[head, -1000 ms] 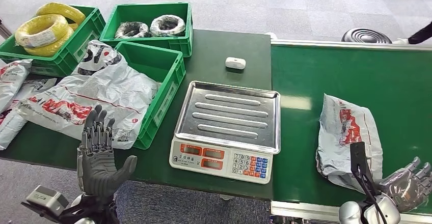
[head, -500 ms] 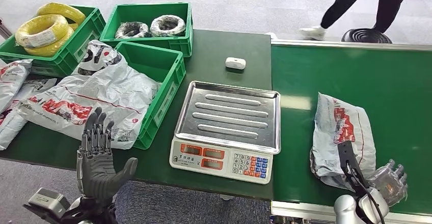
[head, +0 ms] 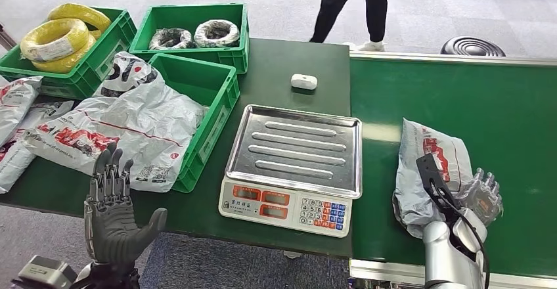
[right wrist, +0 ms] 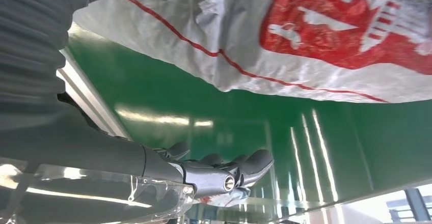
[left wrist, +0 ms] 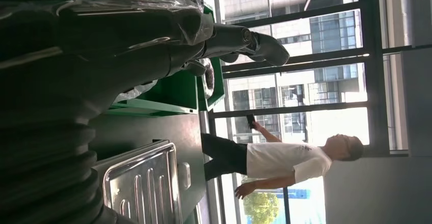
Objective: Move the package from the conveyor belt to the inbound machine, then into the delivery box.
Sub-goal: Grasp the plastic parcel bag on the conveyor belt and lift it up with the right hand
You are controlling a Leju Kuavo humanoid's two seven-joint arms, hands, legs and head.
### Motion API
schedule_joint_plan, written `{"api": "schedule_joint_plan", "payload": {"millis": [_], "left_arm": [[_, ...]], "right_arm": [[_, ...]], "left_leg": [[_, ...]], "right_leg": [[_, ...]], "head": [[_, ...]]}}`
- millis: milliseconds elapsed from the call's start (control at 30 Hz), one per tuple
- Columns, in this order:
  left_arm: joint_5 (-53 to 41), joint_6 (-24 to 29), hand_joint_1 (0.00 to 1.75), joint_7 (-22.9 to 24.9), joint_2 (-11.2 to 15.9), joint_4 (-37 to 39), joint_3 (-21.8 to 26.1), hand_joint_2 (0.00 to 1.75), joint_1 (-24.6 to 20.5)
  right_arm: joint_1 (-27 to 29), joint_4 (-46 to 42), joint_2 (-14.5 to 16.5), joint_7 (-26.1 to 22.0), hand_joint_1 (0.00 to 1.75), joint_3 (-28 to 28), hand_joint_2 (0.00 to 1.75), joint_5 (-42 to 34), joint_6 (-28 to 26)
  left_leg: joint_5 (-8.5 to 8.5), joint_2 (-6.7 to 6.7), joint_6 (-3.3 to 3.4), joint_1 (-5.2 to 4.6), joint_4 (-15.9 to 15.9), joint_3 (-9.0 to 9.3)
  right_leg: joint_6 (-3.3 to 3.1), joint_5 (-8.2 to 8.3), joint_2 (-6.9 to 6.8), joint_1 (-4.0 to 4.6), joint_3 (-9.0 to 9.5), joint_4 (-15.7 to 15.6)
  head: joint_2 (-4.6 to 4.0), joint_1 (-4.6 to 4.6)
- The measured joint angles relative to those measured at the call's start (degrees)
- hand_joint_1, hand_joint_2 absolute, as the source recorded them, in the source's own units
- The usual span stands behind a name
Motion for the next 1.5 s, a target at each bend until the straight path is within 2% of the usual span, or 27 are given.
{"api": "schedule_joint_plan", "payload": {"millis": [200,433,467,567,600,667,733,1200,1333,1433,1500], "left_arm": [[-1.1,0.3,0.0,0.0,-0.7,-1.7,1.1,1.75,1.8],[-1.6,0.7,0.0,0.0,-1.2,-3.3,1.8,1.75,3.3],[-1.7,0.7,0.0,0.0,-1.3,-3.5,1.8,1.75,3.4],[-2.0,0.9,0.0,0.0,-1.4,-4.2,1.9,1.75,3.8],[-2.1,1.0,0.0,0.0,-1.5,-4.4,1.9,1.75,3.9],[-2.2,1.0,0.0,0.0,-1.6,-4.7,2.1,1.75,3.9],[-2.3,1.0,0.0,0.0,-1.6,-4.9,2.2,1.75,4.0],[-2.3,0.9,0.0,0.0,-1.8,-5.8,2.5,1.75,4.2],[-2.3,0.7,0.0,0.0,-1.9,-6.0,2.5,1.75,4.2],[-2.3,0.6,0.0,0.0,-1.9,-6.0,2.5,1.75,4.2],[-2.1,0.5,0.0,0.0,-1.9,-6.0,2.5,1.75,4.2]], "right_arm": [[0.2,0.7,0.6,-3.6,0.0,2.4,1.75,-2.7,-0.3],[2.7,-2.8,2.2,-4.1,0.03,5.2,1.75,-4.1,-0.1],[3.2,-3.6,2.4,-4.3,0.21,5.6,1.75,-4.5,0.0],[5.1,-6.5,3.1,-4.6,1.09,7.2,1.75,-5.8,0.6],[5.7,-7.4,3.3,-4.6,1.27,7.6,1.75,-6.2,0.8],[6.8,-9.1,3.5,-4.6,1.36,8.5,1.75,-7.0,1.1],[7.8,-10.6,3.6,-4.5,1.31,9.2,1.75,-7.6,1.2],[10.6,-17.8,4.5,-4.6,1.36,11.1,1.75,-8.4,1.3],[10.7,-18.1,4.6,-4.7,0.0,11.1,1.75,-8.7,1.4],[10.7,-18.3,4.6,-5.1,0.0,11.2,1.75,-8.3,0.4],[10.6,-18.8,4.4,-5.4,0.0,11.4,1.75,-5.4,-1.9]], "left_leg": [[-0.01,-0.01,0.0,0.01,0.0,-0.02],[-0.01,-0.01,-0.01,0.0,0.0,-0.02],[-0.01,-0.01,-0.01,0.0,0.0,-0.02],[-0.01,-0.02,-0.01,0.0,0.0,-0.01],[-0.01,-0.03,-0.01,0.0,0.0,-0.01],[-0.01,-0.03,-0.01,0.0,0.0,-0.01],[-0.01,-0.02,-0.01,0.0,0.0,-0.01],[-0.01,-0.01,-0.01,0.0,0.0,0.0],[-0.01,-0.01,-0.01,0.0,0.0,0.0],[-0.01,-0.01,-0.01,0.0,0.0,0.0],[-0.01,-0.01,-0.01,0.0,0.0,0.0]], "right_leg": [[0.0,-0.02,0.0,0.01,-0.01,0.0],[0.0,-0.02,0.0,0.01,-0.01,0.0],[0.0,-0.02,0.0,0.01,-0.01,0.0],[0.0,-0.02,-0.01,0.01,-0.01,0.0],[0.0,-0.02,-0.01,0.01,-0.01,0.0],[0.0,-0.02,-0.01,0.01,-0.01,0.0],[0.0,-0.02,0.0,0.01,-0.01,0.0],[0.0,-0.02,0.0,0.01,0.0,0.0],[0.0,-0.02,0.0,0.01,0.0,0.0],[0.0,-0.02,0.0,0.01,-0.01,0.0],[0.0,-0.02,0.0,0.01,-0.01,0.0]], "head": [[0.0,0.0],[0.0,0.01],[0.0,0.02],[0.0,0.01],[0.0,0.0],[0.0,0.0],[0.0,0.01],[0.0,0.02],[0.0,0.01],[0.0,0.01],[0.0,0.0]]}}
